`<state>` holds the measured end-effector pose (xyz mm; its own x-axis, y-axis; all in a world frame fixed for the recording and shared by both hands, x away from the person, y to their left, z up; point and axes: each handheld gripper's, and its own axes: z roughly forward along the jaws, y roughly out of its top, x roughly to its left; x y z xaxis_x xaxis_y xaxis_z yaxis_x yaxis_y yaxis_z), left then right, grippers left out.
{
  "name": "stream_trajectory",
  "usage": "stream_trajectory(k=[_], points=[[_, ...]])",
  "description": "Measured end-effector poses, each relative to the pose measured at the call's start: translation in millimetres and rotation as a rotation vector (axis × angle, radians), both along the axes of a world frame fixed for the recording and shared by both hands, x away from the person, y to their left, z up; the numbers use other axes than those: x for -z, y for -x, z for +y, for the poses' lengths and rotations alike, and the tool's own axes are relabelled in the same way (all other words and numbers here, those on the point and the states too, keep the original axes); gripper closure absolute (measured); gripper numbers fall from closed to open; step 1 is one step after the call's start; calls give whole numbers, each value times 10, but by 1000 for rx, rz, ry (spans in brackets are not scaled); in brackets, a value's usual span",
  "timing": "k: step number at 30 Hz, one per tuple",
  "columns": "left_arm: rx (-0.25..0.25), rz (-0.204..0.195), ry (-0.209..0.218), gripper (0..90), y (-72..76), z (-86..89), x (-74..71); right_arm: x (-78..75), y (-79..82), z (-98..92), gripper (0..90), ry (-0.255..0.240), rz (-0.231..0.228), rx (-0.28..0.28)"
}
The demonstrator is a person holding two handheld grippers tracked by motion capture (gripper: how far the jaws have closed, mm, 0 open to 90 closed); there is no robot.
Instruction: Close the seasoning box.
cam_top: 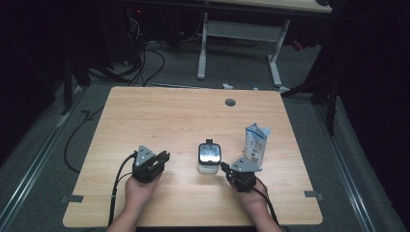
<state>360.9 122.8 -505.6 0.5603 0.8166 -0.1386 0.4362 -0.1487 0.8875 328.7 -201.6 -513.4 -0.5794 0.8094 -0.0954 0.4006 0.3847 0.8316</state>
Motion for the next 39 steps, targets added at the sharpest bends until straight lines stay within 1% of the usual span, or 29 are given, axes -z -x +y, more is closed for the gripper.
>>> stream_trajectory(k=[4, 6, 8, 9, 10, 12, 14, 16, 17, 18, 20, 22, 24, 26, 28, 30, 33, 37, 39], points=[[5, 1, -1, 773, 19, 29, 8, 11, 18, 11, 882, 9, 3, -8], [7, -4, -9, 757, 32, 54, 8, 15, 26, 3, 872, 10, 5, -8], [24, -2, -23, 745, 49, 99, 14, 16, 34, -30, 857, 12, 4, -3], [36, 2, -35, 733, 59, 125, 21, 17, 35, -58, 844, 12, 2, 1], [39, -2, -56, 718, 79, 156, 31, 16, 37, -89, 834, 9, 3, 9], [35, -8, -92, 682, 123, 235, 57, 16, 43, -164, 806, 10, 0, 24], [23, -9, -116, 642, 175, 346, 84, 18, 47, -255, 777, 10, 3, 43], [17, 9, -110, 585, 231, 475, 96, 24, 62, -356, 748, 4, 8, 58], [16, 16, -116, 559, 260, 535, 93, 27, 72, -409, 735, -4, 10, 61], [9, 14, -130, 544, 293, 588, 90, 28, 89, -461, 721, -12, 17, 63], [-12, -7, -177, 508, 379, 699, 87, 35, 138, -562, 697, -18, 14, 79], [-33, -16, -201, 476, 447, 784, 92, 33, 181, -638, 673, -11, 8, 97], [-56, -18, -194, 465, 509, 869, 110, 24, 239, -724, 650, -7, 2, 120], [-79, -13, -188, 460, 533, 922, 124, 23, 297, -814, 634, -6, -8, 144], [-79, -10, -191, 457, 528, 931, 133, 34, 346, -890, 629, -11, -5, 167], [-74, -11, -206, 451, 514, 916, 144, 42, 368, -941, 623, -13, -2, 186], [-71, -14, -209, 444, 496, 891, 151, 35, 356, -970, 614, -30, -2, 198], [-72, -18, -203, 442, 486, 884, 139, 57, 347, -969, 610, -19, -2, 193], [-73, -16, -193, 442, 475, 882, 135, 65, 349, -985, 610, -20, 0, 195]])
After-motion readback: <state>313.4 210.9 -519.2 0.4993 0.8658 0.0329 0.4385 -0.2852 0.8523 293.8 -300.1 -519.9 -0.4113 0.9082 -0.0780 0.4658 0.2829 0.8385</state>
